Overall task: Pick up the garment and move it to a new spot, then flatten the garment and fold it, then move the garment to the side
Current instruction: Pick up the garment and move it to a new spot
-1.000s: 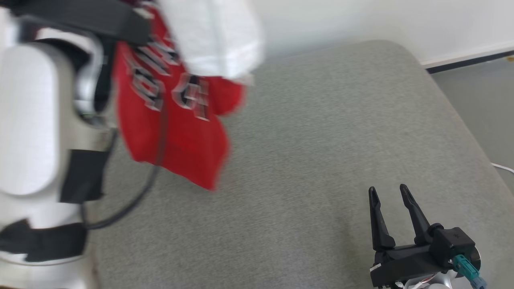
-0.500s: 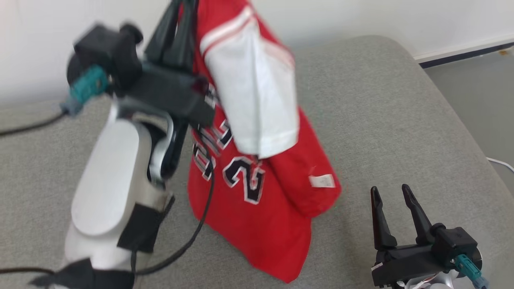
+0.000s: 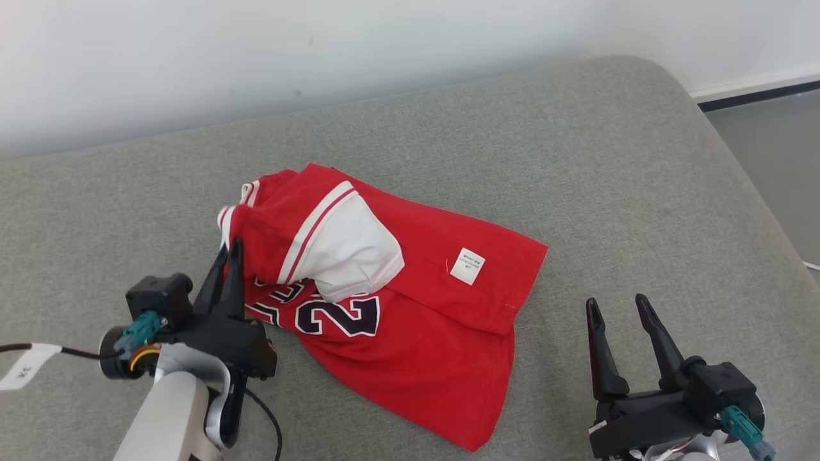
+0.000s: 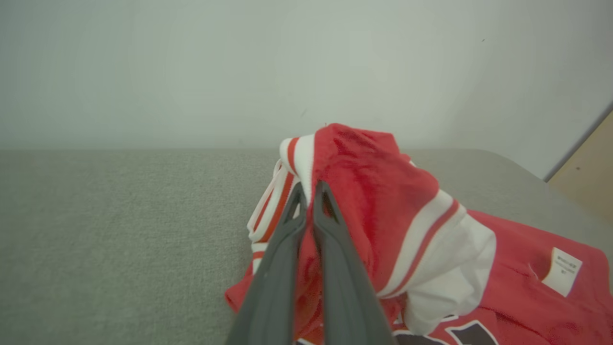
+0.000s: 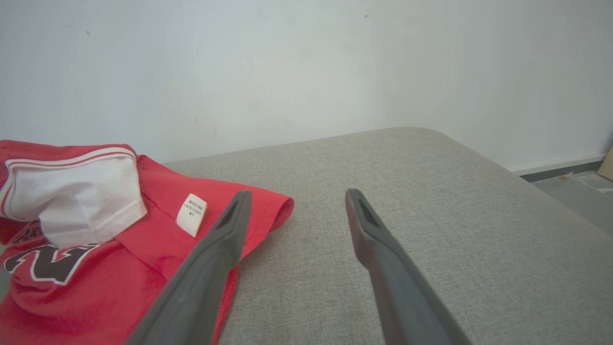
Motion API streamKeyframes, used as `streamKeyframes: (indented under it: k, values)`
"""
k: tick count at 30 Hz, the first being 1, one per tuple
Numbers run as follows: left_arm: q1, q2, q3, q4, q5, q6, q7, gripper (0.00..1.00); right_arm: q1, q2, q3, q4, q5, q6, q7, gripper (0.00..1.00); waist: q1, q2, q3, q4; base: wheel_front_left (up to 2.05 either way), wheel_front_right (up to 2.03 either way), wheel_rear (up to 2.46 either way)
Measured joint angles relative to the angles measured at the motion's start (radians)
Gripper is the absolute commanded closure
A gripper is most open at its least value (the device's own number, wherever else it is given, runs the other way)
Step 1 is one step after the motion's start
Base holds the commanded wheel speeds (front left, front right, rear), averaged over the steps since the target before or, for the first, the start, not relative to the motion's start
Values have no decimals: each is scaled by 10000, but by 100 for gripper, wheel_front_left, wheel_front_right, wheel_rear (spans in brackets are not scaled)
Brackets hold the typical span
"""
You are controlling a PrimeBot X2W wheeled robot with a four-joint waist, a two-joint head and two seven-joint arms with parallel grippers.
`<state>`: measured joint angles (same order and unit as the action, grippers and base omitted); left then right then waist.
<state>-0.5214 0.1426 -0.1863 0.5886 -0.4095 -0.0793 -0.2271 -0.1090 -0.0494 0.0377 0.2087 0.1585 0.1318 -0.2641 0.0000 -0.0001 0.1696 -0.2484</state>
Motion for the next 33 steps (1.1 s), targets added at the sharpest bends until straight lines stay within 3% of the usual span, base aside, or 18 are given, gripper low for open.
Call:
streamKeyframes:
  k: [4, 5, 6, 7, 16, 28, 33]
  values:
    - [96, -13, 42, 623, 15, -42, -201, 100, 90, -2, -8, 23, -4, 0, 0, 0, 0, 0, -107, 131, 0, 0, 0]
    - [97, -40, 73, 677, 17, -40, -240, 72, 92, -2, -17, 25, -12, 0, 0, 0, 0, 0, -139, 170, 0, 0, 0]
    - [99, -63, 121, 681, 19, -42, -282, 19, 102, 0, -25, 25, -19, 0, 0, 0, 0, 0, -172, 213, 0, 0, 0]
    - [99, -94, 165, 640, 21, -48, -305, 0, 118, -2, -46, 25, -35, 0, 0, 0, 0, 0, -208, 256, 0, 0, 0]
    - [941, -391, 857, -1250, 518, -136, -353, 0, 310, 0, -86, -40, -90, 0, 0, 0, 0, 0, -491, 709, 0, 0, 0]
    - [2924, -606, 1649, -3661, 2031, -134, -353, 0, 524, -6, -184, -222, -105, 0, 0, 0, -1, 0, -856, 1021, 0, 0, 0]
    - [3780, -660, 1860, -4125, 2470, -184, -355, 0, 782, -2, -265, -257, -107, 0, 0, 0, -1, 0, -1076, 1116, 0, 0, 0]
